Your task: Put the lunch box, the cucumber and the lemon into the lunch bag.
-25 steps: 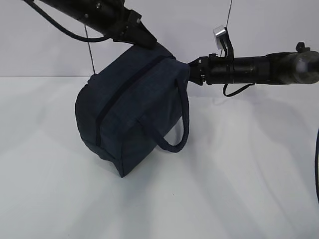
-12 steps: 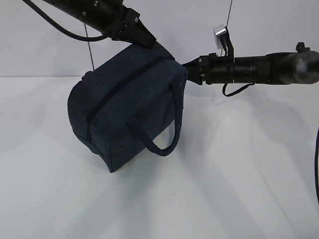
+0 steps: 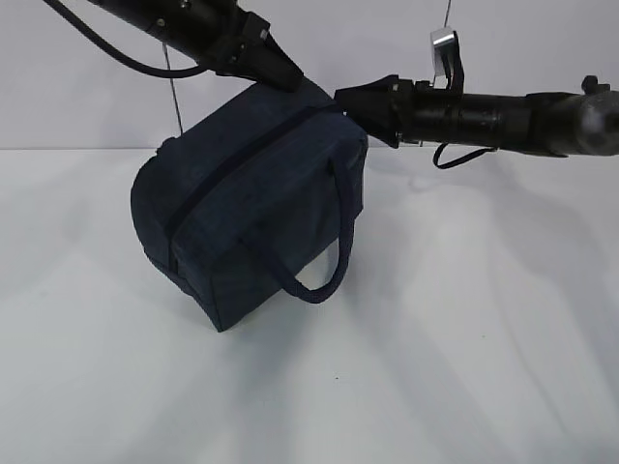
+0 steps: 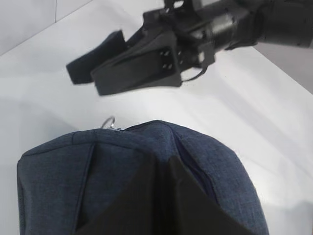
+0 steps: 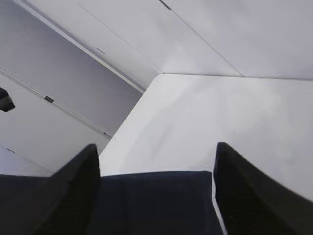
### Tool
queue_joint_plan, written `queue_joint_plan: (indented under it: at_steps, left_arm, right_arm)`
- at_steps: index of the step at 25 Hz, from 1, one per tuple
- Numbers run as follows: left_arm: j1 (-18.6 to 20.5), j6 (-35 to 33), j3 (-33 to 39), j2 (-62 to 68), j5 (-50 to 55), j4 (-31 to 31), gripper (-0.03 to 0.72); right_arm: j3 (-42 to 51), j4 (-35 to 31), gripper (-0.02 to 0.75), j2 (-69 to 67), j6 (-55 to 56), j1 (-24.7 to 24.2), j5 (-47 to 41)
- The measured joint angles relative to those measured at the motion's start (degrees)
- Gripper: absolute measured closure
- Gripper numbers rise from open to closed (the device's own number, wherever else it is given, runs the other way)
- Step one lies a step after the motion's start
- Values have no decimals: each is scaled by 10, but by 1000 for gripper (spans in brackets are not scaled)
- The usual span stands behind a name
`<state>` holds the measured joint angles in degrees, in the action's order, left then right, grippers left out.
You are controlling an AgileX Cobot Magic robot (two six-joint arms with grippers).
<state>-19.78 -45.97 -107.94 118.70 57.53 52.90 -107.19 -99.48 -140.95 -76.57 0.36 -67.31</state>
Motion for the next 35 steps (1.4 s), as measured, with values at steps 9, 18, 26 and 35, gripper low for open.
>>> queue_joint_plan:
  at_steps: [9,18,26,35]
  left_arm:
    - [0,24,-2,23,2,-16,675]
    - [0,25,-7,57,-7,-17,530]
    - [5,49,-7,39,2,-29,153]
    - [9,202,-7,-53,109,-199,160]
  right_arm:
    - [-44,86,177,49,14,-8,-1]
    - [-47,140,174,65,33,-8,-2]
    - [-66,257,172,89,79,-8,-8]
    - [-93,522,172,180,285,7,-23]
